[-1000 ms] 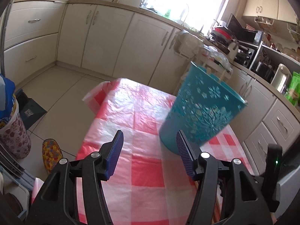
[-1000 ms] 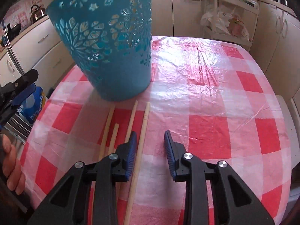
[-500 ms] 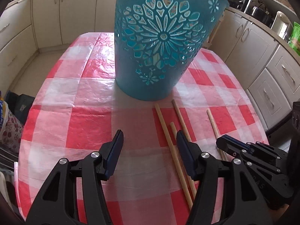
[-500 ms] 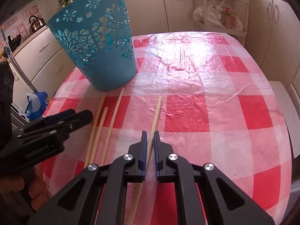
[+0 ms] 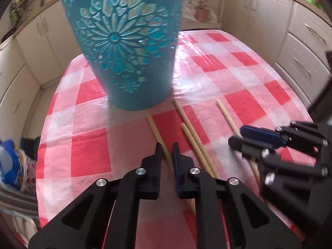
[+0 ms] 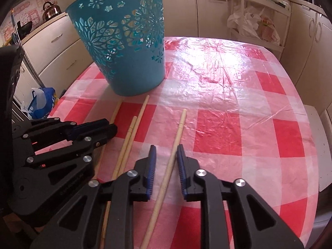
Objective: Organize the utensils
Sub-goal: 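Close the left tool on a stick while the right tool grasps another stick, then raise the stick over the teal bin and open the left tool while right holds its stick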
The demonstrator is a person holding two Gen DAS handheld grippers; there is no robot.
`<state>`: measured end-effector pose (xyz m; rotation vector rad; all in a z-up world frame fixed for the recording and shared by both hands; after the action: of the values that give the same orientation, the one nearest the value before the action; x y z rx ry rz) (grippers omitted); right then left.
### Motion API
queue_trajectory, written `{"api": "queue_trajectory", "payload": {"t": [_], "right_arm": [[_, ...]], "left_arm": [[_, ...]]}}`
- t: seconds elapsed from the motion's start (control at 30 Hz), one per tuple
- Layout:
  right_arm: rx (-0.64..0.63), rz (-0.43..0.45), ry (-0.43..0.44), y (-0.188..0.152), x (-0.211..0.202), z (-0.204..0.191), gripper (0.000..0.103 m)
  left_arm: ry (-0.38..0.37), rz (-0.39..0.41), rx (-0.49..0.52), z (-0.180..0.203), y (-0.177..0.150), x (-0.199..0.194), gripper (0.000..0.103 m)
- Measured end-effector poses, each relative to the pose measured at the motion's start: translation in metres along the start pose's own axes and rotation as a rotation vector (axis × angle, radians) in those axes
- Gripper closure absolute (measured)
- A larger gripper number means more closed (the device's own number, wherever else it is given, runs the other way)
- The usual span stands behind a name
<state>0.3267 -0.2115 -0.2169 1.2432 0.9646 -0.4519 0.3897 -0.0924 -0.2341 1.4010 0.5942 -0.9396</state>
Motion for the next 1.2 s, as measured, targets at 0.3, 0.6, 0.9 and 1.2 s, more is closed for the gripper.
{"api": "queue_trajectory", "payload": {"t": [0.3,0.6,0.9,1.2], "right_arm": [[0.025,-0.019,0.044,0.006,0.003,0.014,0.094],[-0.003,0.002,-0.020,0.001,0.003,0.007,0.095],[0.291,0.078,0.178,-0.019,-0.001,0.046,0.097],[0.258,0.120,0.132,-0.018,-0.011,0.040,0.097]], "left_arm": [[-0.046,-0.080,-0.022,-0.019,0.006,-0.005,0.090],[0.006,-0.065,-0.066,-0.015,0.013,0.005,0.098],[-0.056,0.055,-0.139,-0.031,0.001,-0.027,0.098],[-0.060,0.259,-0.082,-0.014,0.004,-0.096,0.098]]}}
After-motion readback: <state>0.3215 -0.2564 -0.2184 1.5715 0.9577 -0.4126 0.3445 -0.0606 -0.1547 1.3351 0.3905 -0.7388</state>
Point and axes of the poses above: each gripper's, at about its wrist camera, not at the fingertips, and x roughly the way its jaws point, z to its right, y to its top, the point moved 2 cm from there along x, roughly the way its jaws point, and after that the axes turned 14 degrees about -x, right-handed, at the moved point
